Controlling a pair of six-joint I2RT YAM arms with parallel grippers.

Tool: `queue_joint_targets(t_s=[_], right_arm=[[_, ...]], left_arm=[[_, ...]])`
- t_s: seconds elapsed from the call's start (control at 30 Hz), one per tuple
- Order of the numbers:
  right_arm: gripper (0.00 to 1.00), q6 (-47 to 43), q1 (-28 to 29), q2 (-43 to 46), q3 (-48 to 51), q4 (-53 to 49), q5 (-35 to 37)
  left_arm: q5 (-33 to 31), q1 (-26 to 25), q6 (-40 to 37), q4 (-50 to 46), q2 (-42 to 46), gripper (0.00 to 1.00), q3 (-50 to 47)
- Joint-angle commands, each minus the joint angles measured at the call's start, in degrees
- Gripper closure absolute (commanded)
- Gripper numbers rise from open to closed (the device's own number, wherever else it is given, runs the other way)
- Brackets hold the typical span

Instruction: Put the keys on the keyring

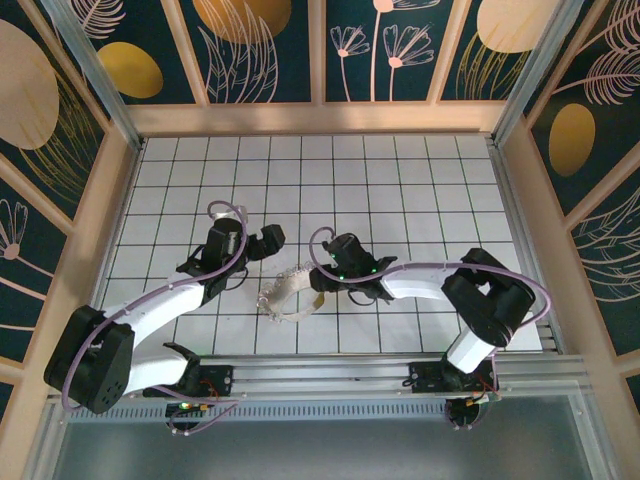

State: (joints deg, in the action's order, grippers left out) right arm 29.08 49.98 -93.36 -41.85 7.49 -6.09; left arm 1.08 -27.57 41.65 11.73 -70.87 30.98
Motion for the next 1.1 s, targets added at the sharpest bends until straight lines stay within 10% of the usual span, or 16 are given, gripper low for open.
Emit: queue_joint_targets(t_s=[0.0,0.53,1.07], right_arm=[[0.47,1.6,-1.7,4.5,0.6,0.4,0.5],[0.33,5.1,-18.3,22.8,10.7,-2.9,3.6],[0.3,6.5,-21.4,26.1,15.2,-2.4,4.2]], left_arm=[[3.6,-1.3,-3.1,-0.5,2.5,0.02,0.2],[2.1,-21.9,-18.7,-15.3,-4.9,0.33,9.6],[-0.9,-28.5,-27.5,-24.7,-20.1,0.65,21.7]])
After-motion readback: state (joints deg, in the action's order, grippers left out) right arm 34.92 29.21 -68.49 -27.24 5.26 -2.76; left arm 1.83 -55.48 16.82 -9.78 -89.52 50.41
